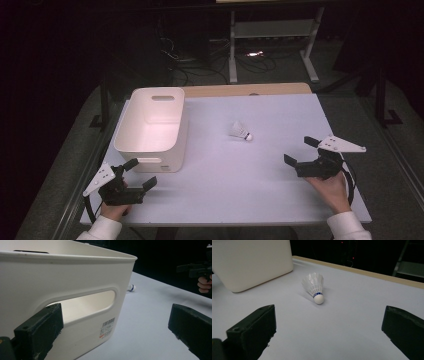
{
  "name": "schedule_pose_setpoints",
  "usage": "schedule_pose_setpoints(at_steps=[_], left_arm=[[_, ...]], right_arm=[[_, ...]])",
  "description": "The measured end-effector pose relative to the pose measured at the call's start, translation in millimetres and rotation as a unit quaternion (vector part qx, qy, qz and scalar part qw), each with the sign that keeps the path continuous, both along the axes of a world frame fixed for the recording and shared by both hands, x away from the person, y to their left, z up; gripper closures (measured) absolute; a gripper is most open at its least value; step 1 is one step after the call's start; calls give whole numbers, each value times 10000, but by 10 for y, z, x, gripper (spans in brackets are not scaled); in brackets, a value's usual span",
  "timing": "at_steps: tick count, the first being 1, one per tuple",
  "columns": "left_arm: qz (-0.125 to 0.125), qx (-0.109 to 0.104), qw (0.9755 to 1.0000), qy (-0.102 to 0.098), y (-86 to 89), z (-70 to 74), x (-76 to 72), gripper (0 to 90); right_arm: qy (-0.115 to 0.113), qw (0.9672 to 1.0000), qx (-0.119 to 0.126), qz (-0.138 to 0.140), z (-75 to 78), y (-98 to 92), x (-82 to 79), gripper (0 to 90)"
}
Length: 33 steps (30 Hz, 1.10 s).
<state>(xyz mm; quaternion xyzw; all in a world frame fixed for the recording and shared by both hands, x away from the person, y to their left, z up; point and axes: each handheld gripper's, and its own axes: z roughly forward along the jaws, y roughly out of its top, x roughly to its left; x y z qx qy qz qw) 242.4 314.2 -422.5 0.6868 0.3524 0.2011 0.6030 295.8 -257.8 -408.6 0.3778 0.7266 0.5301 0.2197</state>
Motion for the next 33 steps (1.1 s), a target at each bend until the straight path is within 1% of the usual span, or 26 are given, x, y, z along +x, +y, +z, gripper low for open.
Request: schedule_pose_setpoints(at_steps=[1,7,11,13,14,18,19,20,24,27,33], left_arm=[[11,-32,10000,3,-2,2,1,0],[0,-33,10000,-6,-8,1,-2,0],[-2,23,10000,-2,-2,-1,3,0],[5,-19,10000,1,-10,-2,2,0],[11,-7,10000,1,-10,-3,2,0],[32,4,10000,7,-11,-6,4,0],[42,-2,10000,5,-12,-5,3,0],[43,-4,10000,1,-12,-5,2,0],[42,16,10000,4,-5,-6,3,0],[26,12,10000,0,-7,-5,2,0],[14,-8,10000,0,-11,-4,4,0]], right_arm=[[-9,10000,2,-10,-1,-2,-1,0],[36,10000,-8,-5,-12,-6,-13,0],[64,10000,-32,-8,-18,-2,-13,0],[92,10000,-35,2,-22,4,-12,0],[93,9999,-69,5,-23,5,-11,0],[106,9999,-61,28,-12,17,-16,0],[162,9998,-68,47,-11,25,-16,0],[162,9998,-68,47,-11,25,-16,0],[267,9994,-213,95,-2,65,-7,0],[290,9992,-239,104,2,75,-2,0],[344,9987,-334,190,61,135,12,0]])
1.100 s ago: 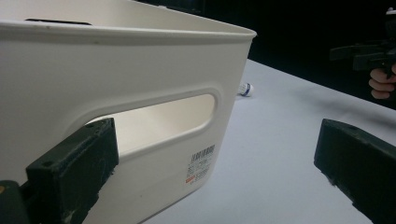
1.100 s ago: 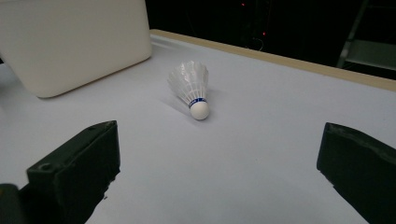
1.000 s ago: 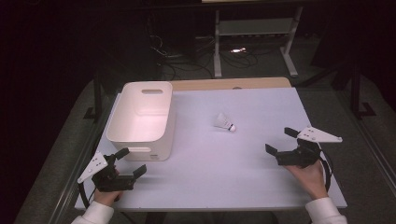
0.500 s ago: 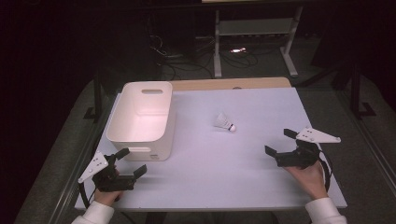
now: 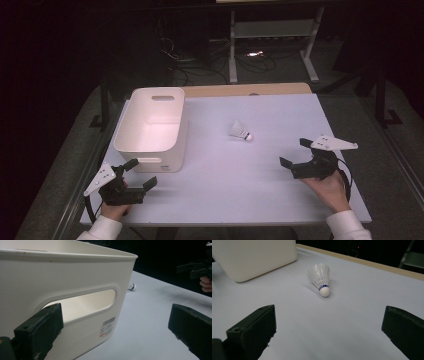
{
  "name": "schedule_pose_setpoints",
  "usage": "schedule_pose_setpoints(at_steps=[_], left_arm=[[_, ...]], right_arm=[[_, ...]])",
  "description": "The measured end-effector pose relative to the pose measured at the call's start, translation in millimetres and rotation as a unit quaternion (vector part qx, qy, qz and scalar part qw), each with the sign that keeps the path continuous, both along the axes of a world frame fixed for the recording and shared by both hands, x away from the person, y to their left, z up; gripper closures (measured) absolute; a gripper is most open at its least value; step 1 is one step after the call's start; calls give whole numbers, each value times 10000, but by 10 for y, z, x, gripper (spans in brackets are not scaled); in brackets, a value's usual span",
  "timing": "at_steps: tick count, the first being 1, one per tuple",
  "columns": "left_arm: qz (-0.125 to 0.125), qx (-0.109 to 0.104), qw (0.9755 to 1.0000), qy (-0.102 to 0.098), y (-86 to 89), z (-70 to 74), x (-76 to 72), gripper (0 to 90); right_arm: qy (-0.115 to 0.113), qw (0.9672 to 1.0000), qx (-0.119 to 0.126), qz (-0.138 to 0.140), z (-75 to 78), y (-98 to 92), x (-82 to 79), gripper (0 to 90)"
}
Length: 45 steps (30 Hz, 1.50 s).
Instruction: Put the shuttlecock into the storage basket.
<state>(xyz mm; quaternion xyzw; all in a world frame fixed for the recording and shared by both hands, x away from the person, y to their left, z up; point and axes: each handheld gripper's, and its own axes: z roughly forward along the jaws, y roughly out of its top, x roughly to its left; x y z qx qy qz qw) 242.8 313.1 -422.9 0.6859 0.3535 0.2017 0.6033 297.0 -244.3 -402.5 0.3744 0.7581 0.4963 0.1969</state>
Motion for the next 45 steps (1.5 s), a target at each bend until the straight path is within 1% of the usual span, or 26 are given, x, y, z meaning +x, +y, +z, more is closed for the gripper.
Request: schedule_pose_setpoints(at_steps=[4,6,7,9,11,12,13,15,16,17,18,19,20,21,25,26,29,30,31,33,37,42,43,45], left_arm=[[-19,19,10000,-5,0,4,-3,0],[-22,27,10000,-1,1,5,-5,0],[-27,69,10000,9,8,9,-8,0],[-27,11,10000,9,0,10,-10,0],[-32,7,10000,18,-2,11,-10,0],[-38,12,10000,15,-3,11,-10,0],[-55,74,10000,9,5,12,-8,0],[-58,102,9999,8,7,14,-8,0],[-65,101,9999,-17,6,14,-6,0],[-59,-8,10000,-23,-8,12,-4,0],[-58,47,10000,0,0,12,-5,0],[-60,64,10000,-2,1,12,-4,0],[-60,64,10000,-2,1,12,-4,0],[-64,22,10000,-2,-5,10,-4,0],[-66,34,10000,1,-4,9,-2,0],[-65,36,10000,4,-5,9,-3,0],[-63,37,10000,15,-5,9,-4,0],[-64,33,10000,21,-6,8,-4,0],[-62,25,10000,24,-7,8,-4,0],[-65,23,10000,28,-7,7,-3,0],[-71,28,10000,24,-7,7,-3,0],[-71,4,10000,47,-11,6,-4,0],[-73,-2,10000,50,-12,6,-4,0],[-77,14,10000,42,-10,7,-4,0]], right_arm=[[31,9999,-105,61,74,52,39,0],[19,9999,-112,76,87,60,48,0],[42,9999,-111,77,96,71,54,0],[97,9997,-198,117,127,104,82,0],[79,9997,-213,130,132,111,90,0],[123,9996,-212,128,139,125,96,0],[102,9995,-245,163,147,133,115,0],[136,9993,-287,176,158,152,135,0],[197,9992,-301,200,168,168,154,0],[181,9991,-318,210,170,172,165,0],[213,9990,-317,218,175,179,172,0],[177,9990,-332,231,178,181,186,0],[234,9989,-329,231,185,189,192,0],[234,9989,-329,231,185,189,192,0],[242,9986,-384,289,209,210,246,0],[285,9985,-376,284,214,218,248,0],[310,9983,-388,295,228,233,263,0],[283,9983,-393,320,231,235,274,0],[328,9981,-403,320,239,246,280,0],[310,9979,-430,370,257,265,309,0],[339,9977,-443,388,276,291,333,0],[398,9968,-519,454,309,338,386,0],[360,9967,-548,471,313,346,403,0],[394,9966,-532,488,324,363,417,0]])
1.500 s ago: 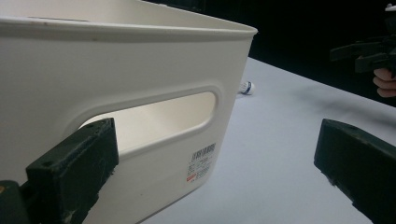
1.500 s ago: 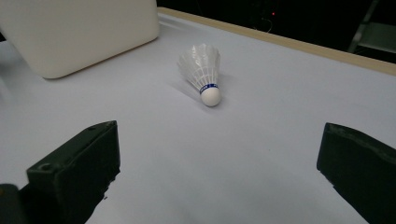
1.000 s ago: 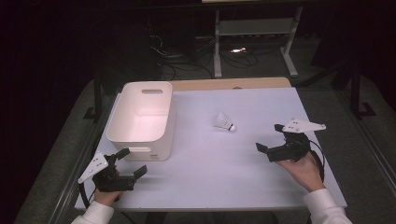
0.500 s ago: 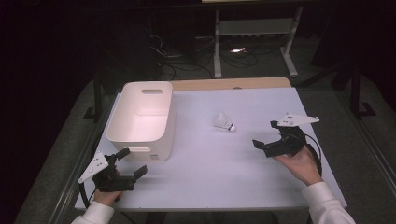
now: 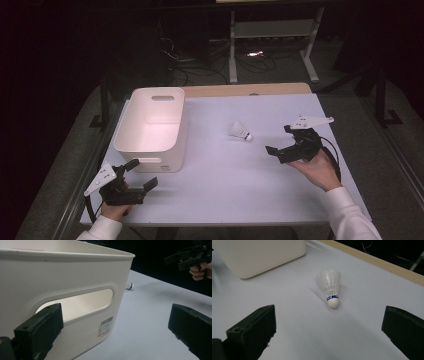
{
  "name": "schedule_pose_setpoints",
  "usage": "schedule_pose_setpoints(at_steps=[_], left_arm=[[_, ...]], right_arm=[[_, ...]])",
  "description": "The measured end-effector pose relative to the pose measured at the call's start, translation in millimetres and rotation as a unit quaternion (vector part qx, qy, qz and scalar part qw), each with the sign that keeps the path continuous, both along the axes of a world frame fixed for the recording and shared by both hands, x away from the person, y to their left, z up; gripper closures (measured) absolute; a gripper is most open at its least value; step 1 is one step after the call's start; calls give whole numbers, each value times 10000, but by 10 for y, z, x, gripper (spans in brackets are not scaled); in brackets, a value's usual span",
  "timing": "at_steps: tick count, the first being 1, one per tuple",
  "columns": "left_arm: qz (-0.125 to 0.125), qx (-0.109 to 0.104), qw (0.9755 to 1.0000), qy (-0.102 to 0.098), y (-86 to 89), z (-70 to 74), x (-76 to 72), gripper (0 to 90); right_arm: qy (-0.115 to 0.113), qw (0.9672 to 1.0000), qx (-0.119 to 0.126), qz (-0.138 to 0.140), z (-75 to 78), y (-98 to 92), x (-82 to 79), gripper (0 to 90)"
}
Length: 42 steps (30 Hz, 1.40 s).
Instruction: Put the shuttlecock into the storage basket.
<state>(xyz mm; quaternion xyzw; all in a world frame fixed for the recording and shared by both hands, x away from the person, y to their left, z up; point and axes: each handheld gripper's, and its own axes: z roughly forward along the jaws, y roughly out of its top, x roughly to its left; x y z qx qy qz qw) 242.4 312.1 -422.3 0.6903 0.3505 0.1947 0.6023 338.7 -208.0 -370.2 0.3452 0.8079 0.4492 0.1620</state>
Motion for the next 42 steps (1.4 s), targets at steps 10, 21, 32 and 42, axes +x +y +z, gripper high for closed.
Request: schedule_pose_setpoints(at_steps=[10,21,32,42], left_arm=[[6,-30,10000,12,-3,-2,1,0],[-4,-29,10000,14,-4,-2,1,0],[-13,-28,10000,14,-6,-4,6,0],[-11,-18,10000,5,-5,-8,11,0]], right_arm=[[58,9999,-68,115,43,79,99,0],[132,9996,-177,202,35,166,190,0],[232,9995,-119,201,26,211,268,0],[312,9992,-131,199,-29,223,378,0]])
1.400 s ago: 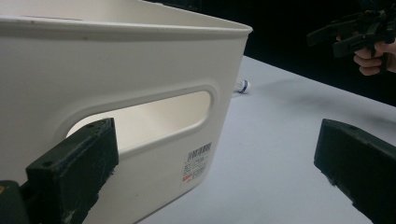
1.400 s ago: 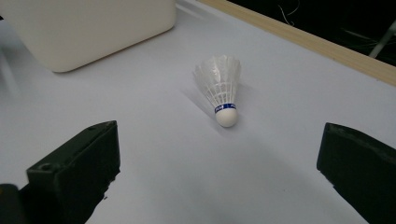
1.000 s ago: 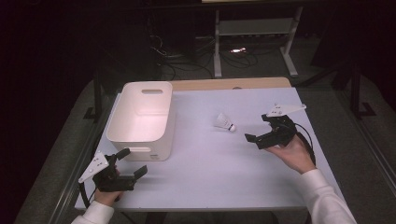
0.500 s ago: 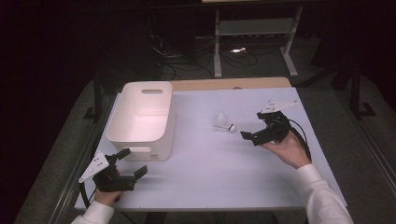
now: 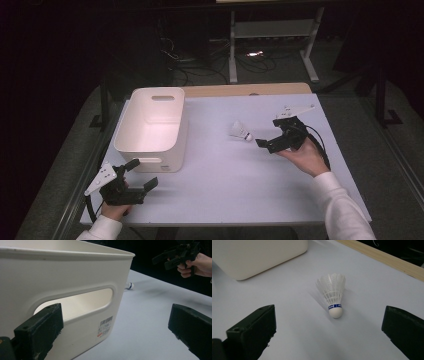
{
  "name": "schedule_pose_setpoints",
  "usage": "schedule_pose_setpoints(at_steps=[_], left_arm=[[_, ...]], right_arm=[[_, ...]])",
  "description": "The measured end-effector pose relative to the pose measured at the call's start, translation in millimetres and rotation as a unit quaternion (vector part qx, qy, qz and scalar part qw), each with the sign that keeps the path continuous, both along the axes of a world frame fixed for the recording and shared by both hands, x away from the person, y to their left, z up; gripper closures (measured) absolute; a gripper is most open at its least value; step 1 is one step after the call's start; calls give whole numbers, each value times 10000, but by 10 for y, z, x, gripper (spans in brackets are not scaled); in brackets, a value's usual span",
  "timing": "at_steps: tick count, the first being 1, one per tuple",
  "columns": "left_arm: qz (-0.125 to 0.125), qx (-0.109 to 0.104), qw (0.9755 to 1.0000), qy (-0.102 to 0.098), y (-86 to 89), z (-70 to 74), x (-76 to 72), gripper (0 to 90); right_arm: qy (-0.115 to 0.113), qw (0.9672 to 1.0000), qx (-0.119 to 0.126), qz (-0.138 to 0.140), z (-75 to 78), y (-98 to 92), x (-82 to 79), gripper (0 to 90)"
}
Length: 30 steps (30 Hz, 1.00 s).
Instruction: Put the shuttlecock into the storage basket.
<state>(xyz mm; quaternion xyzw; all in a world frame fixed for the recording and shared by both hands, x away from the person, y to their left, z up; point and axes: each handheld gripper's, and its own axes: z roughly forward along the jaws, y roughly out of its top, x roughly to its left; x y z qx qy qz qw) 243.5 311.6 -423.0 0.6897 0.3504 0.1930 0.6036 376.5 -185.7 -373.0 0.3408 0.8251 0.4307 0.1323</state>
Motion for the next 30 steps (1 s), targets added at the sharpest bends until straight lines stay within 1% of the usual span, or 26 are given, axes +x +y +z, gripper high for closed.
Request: schedule_pose_setpoints(at_steps=[6,7,10,15,16,19,23,24,25,30], left_arm=[[5,-12,10000,-1,0,-2,2,0],[7,-20,10000,2,-1,-2,1,0],[9,-24,10000,4,-1,-2,1,0],[10,-30,10000,16,1,-1,0,0],[12,-34,10000,18,1,-1,-1,0],[13,-26,10000,27,3,2,-6,0],[11,-29,10000,23,3,3,-6,0],[13,-33,10000,25,2,3,-6,0],[14,-30,10000,28,3,3,-6,0],[16,-35,10000,26,2,3,-8,0]], right_arm=[[106,9999,-1,-63,-35,11,85,0],[80,10000,-13,-34,-40,11,105,0],[131,9999,-26,-55,-44,38,148,0],[172,9998,-78,4,-65,100,225,0],[214,9997,-94,10,-70,112,236,0],[245,9996,-132,26,-93,149,270,0],[286,9995,-140,67,-127,192,299,0],[329,9993,-132,72,-137,202,302,0],[313,9994,-148,94,-149,207,312,0],[428,9989,-162,58,-205,229,358,0]])
